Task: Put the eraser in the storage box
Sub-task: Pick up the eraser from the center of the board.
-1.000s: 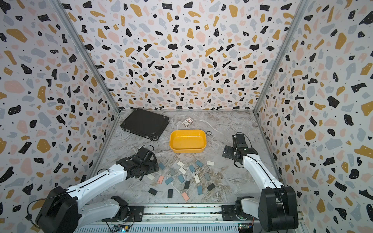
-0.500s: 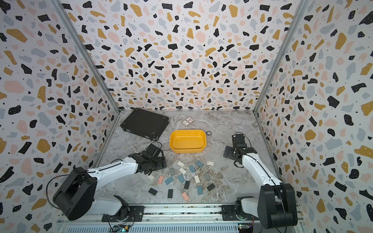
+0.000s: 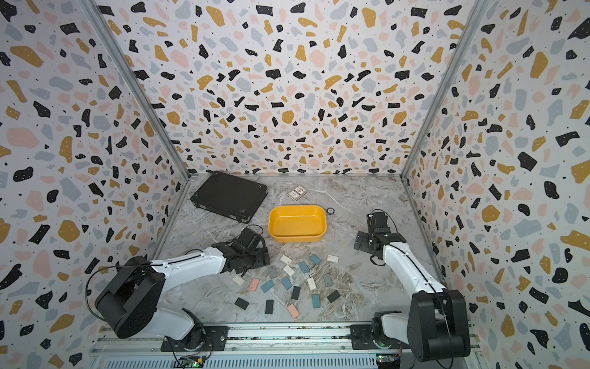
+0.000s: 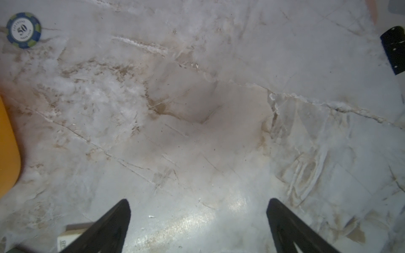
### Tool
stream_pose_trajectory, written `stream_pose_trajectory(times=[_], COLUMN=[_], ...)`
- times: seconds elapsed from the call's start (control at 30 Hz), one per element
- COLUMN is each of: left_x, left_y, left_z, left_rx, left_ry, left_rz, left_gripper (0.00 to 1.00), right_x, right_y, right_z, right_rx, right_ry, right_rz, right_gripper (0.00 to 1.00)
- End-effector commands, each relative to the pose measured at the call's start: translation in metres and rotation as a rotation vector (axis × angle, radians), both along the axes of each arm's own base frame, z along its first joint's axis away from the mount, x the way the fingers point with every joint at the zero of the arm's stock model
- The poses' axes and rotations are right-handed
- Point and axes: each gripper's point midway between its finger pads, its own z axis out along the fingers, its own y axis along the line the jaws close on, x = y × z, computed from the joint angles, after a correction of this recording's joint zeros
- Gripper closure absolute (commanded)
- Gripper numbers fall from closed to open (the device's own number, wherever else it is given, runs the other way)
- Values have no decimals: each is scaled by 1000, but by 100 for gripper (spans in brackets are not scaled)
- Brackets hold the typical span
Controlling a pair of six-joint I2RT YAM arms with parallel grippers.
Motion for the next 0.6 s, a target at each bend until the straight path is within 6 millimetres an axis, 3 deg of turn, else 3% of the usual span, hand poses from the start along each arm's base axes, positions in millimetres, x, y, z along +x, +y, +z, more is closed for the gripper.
stream_pose_trajectory(times=[0.0, 0.2, 0.57], left_x=[8, 16, -3], left_y=[-13, -17, 17], left_z=[1, 6, 11], left_rx=[-28, -1, 182], left_ry=[-4, -18, -5], left_rz=[-7, -34, -67], left_gripper=[8, 8, 8], right_x=[2, 2, 1], right_y=[-2, -1, 6], right_z=[7, 5, -3], right_rx=[-19, -12, 28], right_ry=[-5, -2, 2], right_rz=[-3, -1, 10], right_gripper=[0, 0, 1])
